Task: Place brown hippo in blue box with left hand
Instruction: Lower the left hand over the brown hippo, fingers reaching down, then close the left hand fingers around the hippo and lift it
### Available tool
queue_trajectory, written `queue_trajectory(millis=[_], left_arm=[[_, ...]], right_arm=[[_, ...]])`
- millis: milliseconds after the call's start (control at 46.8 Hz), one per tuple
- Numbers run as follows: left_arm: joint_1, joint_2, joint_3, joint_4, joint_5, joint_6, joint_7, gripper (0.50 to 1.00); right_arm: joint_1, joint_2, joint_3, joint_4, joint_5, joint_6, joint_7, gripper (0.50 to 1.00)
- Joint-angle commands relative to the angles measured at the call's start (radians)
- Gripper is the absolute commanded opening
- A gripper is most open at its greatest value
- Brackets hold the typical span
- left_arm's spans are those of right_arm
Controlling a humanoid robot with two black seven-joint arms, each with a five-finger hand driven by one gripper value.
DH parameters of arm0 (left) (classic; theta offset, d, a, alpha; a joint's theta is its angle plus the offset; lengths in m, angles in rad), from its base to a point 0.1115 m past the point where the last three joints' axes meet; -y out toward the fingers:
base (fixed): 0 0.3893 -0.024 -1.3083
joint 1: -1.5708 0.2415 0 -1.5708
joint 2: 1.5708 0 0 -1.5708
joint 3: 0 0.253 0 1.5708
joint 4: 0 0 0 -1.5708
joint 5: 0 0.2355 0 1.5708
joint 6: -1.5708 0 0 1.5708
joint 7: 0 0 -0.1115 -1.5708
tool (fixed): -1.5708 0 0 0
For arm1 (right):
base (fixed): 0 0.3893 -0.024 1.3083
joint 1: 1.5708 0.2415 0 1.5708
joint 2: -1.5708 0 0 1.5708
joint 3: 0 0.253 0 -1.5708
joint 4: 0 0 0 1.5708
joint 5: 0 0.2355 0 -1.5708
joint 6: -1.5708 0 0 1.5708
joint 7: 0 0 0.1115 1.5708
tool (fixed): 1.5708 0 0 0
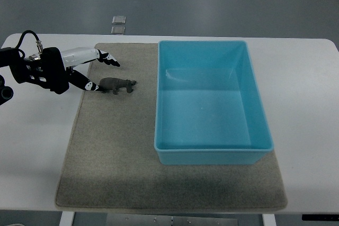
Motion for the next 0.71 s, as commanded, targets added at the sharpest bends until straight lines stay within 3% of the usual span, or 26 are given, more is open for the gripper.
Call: queue_trajectory(millis=[0,449,684], left_arm=[[-0.001,-0.009,0.000,0.010,0.029,0.015,0.000,0.776],[-0.001,-0.051,0.022,0.059,0.044,0.041,-0.002,0.771],[-0.002,-0.054,0.022,0.061,0.065,0.041,-0.008,0.746]], right_arm=[[0.000,0.000,0.000,0.000,-0.001,0.000,0.000,0.936],[0.000,0.000,0.000,0.000,0.001,0.000,0.000,0.936],[0.000,0.000,0.000,0.000,0.001,0.000,0.000,0.936]])
